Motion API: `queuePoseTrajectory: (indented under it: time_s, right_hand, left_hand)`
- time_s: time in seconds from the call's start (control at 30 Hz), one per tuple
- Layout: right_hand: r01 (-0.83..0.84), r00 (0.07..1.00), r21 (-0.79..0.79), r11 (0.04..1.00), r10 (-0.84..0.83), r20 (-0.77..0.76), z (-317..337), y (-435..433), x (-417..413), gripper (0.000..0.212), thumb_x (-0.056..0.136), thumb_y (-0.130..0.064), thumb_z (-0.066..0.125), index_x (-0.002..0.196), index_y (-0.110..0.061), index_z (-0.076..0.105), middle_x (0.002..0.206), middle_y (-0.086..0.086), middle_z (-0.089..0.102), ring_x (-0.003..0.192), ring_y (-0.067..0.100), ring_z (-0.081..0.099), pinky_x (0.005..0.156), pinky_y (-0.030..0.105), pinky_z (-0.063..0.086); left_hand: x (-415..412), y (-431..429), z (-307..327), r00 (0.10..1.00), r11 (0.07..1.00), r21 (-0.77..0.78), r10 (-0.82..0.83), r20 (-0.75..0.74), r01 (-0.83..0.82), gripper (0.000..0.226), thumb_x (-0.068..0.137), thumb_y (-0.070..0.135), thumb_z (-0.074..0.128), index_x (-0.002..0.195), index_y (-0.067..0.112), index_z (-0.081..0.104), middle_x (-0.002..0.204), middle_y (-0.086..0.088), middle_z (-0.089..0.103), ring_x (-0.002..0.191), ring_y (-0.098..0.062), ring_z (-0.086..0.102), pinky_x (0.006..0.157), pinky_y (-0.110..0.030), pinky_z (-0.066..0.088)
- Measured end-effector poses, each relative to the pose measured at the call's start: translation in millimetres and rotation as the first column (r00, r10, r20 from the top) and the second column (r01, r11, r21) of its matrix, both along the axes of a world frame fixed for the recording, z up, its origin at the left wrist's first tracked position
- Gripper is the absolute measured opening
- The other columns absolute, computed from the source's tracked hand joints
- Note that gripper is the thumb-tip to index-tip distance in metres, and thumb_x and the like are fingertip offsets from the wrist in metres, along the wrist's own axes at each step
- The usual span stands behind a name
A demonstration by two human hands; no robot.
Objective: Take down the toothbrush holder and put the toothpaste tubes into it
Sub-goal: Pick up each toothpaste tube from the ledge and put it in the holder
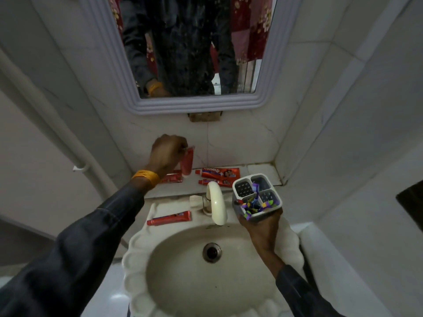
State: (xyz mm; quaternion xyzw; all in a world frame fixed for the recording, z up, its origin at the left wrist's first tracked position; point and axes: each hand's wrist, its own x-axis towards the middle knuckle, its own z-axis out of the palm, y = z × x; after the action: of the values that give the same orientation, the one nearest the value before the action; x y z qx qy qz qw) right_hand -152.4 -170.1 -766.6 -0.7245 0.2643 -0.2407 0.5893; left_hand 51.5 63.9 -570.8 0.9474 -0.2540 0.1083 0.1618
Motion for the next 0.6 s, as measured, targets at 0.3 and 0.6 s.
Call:
queuePoseTrajectory:
  time_s: [0.3,0.6]
  right_hand:
    - [-0.027,0.999,-0.008,1.000,0.027,0.020,1,2,2,0.115,0.059,-0.010,0.105,0.153,-0.005,0.038,0.145,0.005,0.060,0.126,-0.020,0.056,0.099,0.005,0.049]
    - [-0.028,1.000,-0.020,0.999,0.028,0.000,1,-4,4,0.116,0.057,-0.007,0.106,0.153,-0.007,0.040,0.146,0.003,0.059,0.132,-0.009,0.058,0.102,0.012,0.052]
  left_hand:
    - [-37,-110,45,0.954,0.897,-0.342,-0.299,-0.002,0.281,0.012,0.084,0.015,0.072,0.094,0.009,0.074,0.087,-0.008,0.077,0.073,-0.011,0.066,0.072,-0.028,0.057]
    - [-60,-168,-18,0.929,0.938,-0.155,-0.333,-0.161,0.310,0.009,0.082,0.008,0.066,0.084,0.015,0.072,0.082,-0.006,0.075,0.074,-0.022,0.066,0.072,-0.033,0.055]
